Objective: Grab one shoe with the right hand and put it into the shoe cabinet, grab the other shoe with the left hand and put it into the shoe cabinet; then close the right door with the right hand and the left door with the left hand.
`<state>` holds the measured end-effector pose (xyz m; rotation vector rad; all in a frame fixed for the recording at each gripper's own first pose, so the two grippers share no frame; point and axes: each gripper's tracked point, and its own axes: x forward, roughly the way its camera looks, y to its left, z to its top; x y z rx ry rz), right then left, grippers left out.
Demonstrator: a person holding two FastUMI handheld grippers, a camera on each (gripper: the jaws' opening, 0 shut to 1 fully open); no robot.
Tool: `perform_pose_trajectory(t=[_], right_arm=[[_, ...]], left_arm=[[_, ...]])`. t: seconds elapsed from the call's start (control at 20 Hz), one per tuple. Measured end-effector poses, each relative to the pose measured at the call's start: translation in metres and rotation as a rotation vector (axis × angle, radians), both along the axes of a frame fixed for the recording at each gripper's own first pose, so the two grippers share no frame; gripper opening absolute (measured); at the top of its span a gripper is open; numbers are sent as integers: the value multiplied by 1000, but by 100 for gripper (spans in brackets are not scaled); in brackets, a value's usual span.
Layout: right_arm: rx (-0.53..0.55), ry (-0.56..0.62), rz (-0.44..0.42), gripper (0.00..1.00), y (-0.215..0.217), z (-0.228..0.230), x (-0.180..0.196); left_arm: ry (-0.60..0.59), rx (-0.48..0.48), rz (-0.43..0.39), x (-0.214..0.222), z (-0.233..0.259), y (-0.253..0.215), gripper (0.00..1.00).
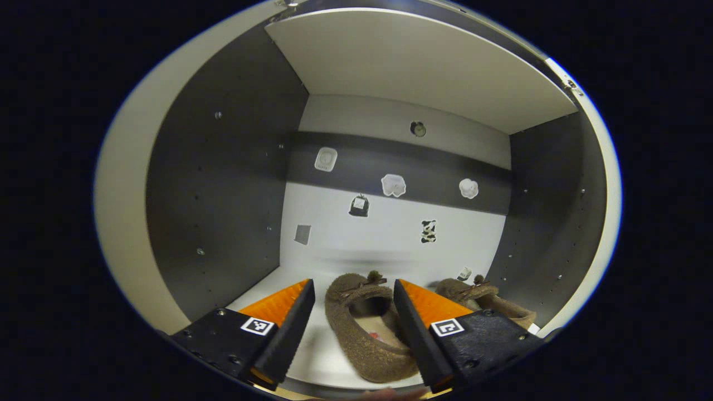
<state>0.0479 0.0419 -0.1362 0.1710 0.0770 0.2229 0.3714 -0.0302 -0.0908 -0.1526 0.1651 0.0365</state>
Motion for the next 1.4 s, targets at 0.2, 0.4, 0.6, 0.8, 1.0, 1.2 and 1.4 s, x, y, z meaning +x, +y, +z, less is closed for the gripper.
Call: perform_pose_trajectory(t=[0.2, 0.4, 0.6, 0.8, 1.0, 1.2, 1.4], right_arm=[[13, -27, -12, 98, -12, 3, -23], [5, -53, -39, 98, -25, -1, -42], [-1, -37, -56, 98, -41, -2, -57], [-45, -74, -87, 97, -72, 11, -70], [-67, -60, -89, 98, -105, 11, -76], [-110, -52, -86, 98, -152, 6, -45], [-180, -10, -67, 98, -200, 0, 1]], left_arm=[[10, -22, -20, -50, 10, -1, 96], [-5, -13, -60, -114, 10, -3, 97], [-105, -26, -83, -183, 37, 7, 97], [-180, 1, -124, -253, 61, 12, 93], [-191, 31, -142, -307, 61, 20, 96], [-126, 51, -118, -345, 37, 37, 96], [-123, 7, -171, -376, 21, 36, 96]])
